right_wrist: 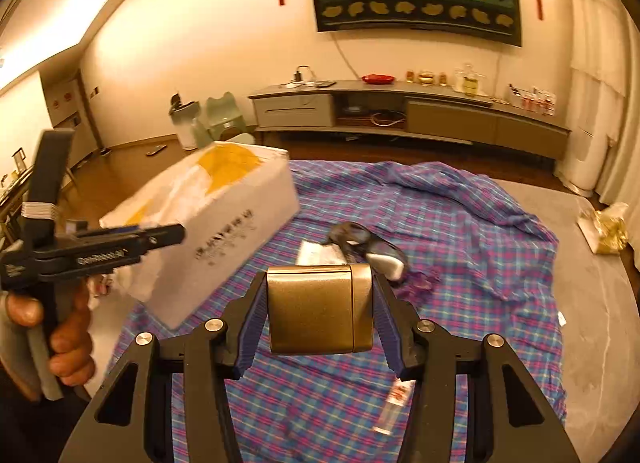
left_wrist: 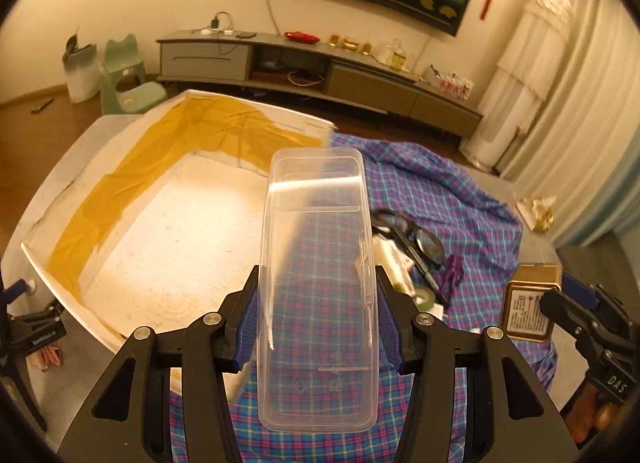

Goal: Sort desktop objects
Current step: 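Carry the clear container in left tool while right tool carries gold tin to cardboard box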

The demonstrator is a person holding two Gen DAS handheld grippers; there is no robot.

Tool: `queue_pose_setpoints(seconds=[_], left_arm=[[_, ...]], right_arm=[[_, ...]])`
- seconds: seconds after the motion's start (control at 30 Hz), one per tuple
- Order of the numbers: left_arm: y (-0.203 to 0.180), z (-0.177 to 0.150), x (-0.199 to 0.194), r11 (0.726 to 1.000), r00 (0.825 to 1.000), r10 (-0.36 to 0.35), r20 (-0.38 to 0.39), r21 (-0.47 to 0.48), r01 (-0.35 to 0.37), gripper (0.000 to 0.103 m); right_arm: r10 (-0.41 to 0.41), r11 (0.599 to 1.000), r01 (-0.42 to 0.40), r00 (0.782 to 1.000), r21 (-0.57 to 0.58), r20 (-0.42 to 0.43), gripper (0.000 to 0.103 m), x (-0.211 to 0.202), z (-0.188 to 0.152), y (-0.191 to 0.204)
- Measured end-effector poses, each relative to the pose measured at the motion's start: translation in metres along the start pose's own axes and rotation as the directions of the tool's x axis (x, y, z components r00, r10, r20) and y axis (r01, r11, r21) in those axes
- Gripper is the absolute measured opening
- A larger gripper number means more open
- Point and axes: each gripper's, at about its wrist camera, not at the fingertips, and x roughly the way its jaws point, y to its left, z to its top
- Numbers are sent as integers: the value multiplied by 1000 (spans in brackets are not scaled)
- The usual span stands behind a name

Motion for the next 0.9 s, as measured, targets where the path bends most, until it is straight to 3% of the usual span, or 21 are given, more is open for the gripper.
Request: queue_pose_setpoints(seconds=[0.43, 0.9], left_arm=[[61, 25, -10, 994, 998, 35, 58, -105, -29, 53], [117, 44, 14, 971, 1000, 26, -4, -237, -26, 53]], right_arm=[[68, 992, -73, 996, -102, -52, 52, 43, 65, 89], [101, 978, -126, 983, -164, -151, 52, 123, 107, 149]])
